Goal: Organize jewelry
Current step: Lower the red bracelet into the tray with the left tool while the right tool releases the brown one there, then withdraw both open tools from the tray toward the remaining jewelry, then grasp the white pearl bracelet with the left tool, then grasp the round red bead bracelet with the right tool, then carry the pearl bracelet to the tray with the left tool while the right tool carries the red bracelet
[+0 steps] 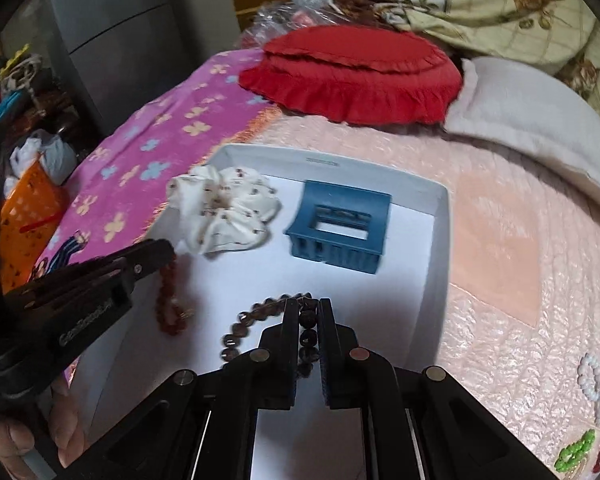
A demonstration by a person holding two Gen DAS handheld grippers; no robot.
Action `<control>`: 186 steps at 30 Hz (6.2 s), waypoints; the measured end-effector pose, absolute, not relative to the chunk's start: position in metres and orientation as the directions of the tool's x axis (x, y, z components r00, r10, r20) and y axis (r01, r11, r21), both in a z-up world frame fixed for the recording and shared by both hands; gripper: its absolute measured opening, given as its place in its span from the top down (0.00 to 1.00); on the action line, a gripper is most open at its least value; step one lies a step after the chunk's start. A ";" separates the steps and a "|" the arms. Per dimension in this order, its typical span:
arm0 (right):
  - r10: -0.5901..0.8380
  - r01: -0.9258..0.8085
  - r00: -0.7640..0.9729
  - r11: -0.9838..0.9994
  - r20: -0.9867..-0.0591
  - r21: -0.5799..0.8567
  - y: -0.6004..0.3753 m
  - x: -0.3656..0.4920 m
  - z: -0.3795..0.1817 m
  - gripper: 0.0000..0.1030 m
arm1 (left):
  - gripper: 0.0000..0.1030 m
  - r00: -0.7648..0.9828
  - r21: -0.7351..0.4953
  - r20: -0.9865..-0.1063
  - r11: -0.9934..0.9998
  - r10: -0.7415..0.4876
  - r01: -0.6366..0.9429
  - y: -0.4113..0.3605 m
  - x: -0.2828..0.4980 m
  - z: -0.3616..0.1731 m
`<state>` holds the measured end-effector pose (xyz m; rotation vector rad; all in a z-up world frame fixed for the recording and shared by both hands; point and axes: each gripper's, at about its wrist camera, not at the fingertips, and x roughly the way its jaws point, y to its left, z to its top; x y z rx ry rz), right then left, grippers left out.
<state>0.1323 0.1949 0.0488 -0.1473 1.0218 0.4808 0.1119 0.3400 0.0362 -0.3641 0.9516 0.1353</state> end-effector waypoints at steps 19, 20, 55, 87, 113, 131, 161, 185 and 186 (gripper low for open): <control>0.180 -0.434 0.538 0.897 -0.823 -0.087 0.145 0.075 0.059 0.58 | 0.59 0.703 -0.278 -0.711 0.927 -0.022 -0.251 0.328 0.070 0.079; 0.169 -0.432 0.527 0.897 -0.833 -0.091 0.145 0.076 0.054 0.58 | 0.59 0.701 -0.268 -0.713 0.926 -0.006 -0.265 0.330 0.069 0.079; 0.242 -0.236 0.590 0.964 -0.771 0.122 0.007 0.017 0.088 0.56 | 0.59 0.684 -0.102 -0.719 0.955 0.123 -0.279 0.277 0.064 0.073; 0.136 -0.012 0.660 0.985 -0.739 0.170 -0.233 -0.059 0.055 0.56 | 0.59 0.547 -0.077 -0.821 0.980 -0.166 0.182 0.012 0.046 0.084; 0.226 -0.025 0.659 0.960 -0.717 0.279 -0.249 -0.046 0.028 0.55 | 0.58 0.466 -0.016 -0.880 0.986 -0.092 0.164 -0.035 0.200 0.019; 0.202 -0.027 0.653 0.970 -0.730 0.243 -0.244 -0.044 0.027 0.54 | 0.92 0.450 0.004 -0.888 0.979 -0.090 0.203 0.032 0.090 0.021; 0.143 -0.067 0.591 0.990 -0.794 0.128 -0.203 0.052 0.048 0.92 | 0.92 0.530 -0.138 -0.820 0.973 -0.216 0.183 0.043 0.069 0.052; 0.357 -0.283 0.643 0.933 -0.678 0.222 -0.105 -0.027 0.161 0.92 | 0.92 0.678 -0.142 -0.714 0.984 -0.177 0.107 0.151 -0.022 0.162; 0.365 -0.297 0.636 0.929 -0.680 0.222 -0.095 -0.026 0.162 0.92 | 0.92 0.674 -0.151 -0.718 0.984 -0.175 0.095 0.159 -0.020 0.157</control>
